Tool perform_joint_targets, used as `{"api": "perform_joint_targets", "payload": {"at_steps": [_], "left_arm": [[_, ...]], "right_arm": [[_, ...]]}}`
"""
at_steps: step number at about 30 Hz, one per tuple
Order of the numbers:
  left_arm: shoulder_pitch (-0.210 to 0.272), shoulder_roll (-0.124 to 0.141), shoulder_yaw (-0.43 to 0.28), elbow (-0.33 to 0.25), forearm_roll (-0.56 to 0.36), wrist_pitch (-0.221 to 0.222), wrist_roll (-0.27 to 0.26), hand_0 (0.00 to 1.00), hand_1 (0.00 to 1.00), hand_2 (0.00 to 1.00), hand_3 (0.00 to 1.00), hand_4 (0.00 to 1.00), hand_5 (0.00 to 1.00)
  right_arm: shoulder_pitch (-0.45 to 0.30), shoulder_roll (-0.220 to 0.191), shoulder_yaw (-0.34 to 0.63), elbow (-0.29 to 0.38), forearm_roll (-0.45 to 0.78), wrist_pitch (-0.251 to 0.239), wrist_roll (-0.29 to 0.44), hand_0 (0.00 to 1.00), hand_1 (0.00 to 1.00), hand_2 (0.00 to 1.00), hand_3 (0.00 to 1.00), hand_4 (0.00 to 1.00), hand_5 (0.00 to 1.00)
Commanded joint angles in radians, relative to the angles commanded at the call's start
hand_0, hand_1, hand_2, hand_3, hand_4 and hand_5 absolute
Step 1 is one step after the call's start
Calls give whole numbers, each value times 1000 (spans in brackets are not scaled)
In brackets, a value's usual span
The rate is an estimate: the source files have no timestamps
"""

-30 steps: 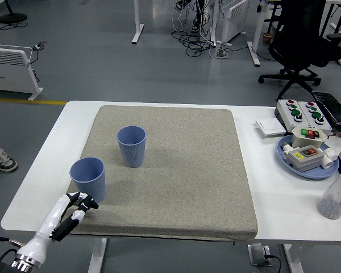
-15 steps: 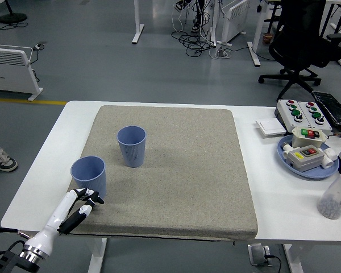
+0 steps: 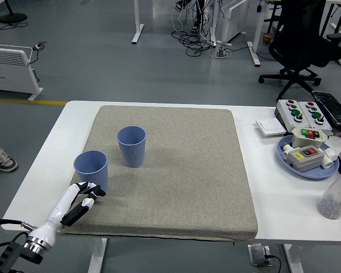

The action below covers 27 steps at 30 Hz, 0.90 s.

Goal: Push cup pick cup insert cup

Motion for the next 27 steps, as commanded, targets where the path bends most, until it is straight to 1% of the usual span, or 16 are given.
{"api": "perform_joint_targets", "payload": {"at_steps": [3, 7, 12, 13, 18, 19, 21, 24, 25, 27], "left_arm": [[-24, -2, 4, 21, -2, -3, 4, 624, 624, 560, 479, 575, 998], [-43, -6, 7, 40, -6, -8, 11, 630, 633, 569, 483, 575, 998], [-63, -17, 21, 68, -25, -14, 16, 630, 633, 569, 483, 575, 998], [-70, -22, 24, 77, -31, -16, 18, 633, 640, 590, 490, 575, 998], [-90, -39, 32, 106, -40, -18, 23, 633, 640, 590, 490, 575, 998], [-97, -43, 34, 114, -39, -18, 24, 645, 667, 610, 503, 574, 998], [-110, -49, 38, 131, -40, -18, 24, 645, 667, 610, 503, 574, 998], [-125, -54, 43, 150, -49, -17, 23, 645, 667, 610, 503, 574, 998], [-128, -55, 44, 154, -52, -17, 22, 656, 681, 628, 524, 575, 998], [-137, -58, 48, 163, -62, -18, 22, 656, 681, 628, 524, 575, 998]], "right_arm": [[1, 0, 0, 0, 0, 0, 0, 731, 670, 707, 601, 167, 388], [2, 1, 2, 0, -3, 1, -1, 732, 670, 707, 601, 166, 387], [3, 1, 3, 0, -3, 1, -1, 732, 670, 707, 601, 166, 387], [3, 1, 3, 0, -4, 1, -1, 732, 670, 708, 601, 166, 387], [3, 1, 6, 0, -9, 2, -2, 732, 670, 708, 601, 166, 387], [3, 1, 6, 0, -9, 2, -2, 732, 670, 708, 601, 167, 387], [4, 1, 7, 0, -10, 3, -2, 732, 670, 708, 601, 167, 387], [4, 1, 6, 0, -9, 3, -2, 732, 670, 708, 601, 167, 387], [4, 1, 6, 0, -8, 3, -2, 732, 670, 708, 601, 166, 388], [4, 1, 7, 0, -11, 3, -3, 732, 670, 708, 601, 166, 388]]}}
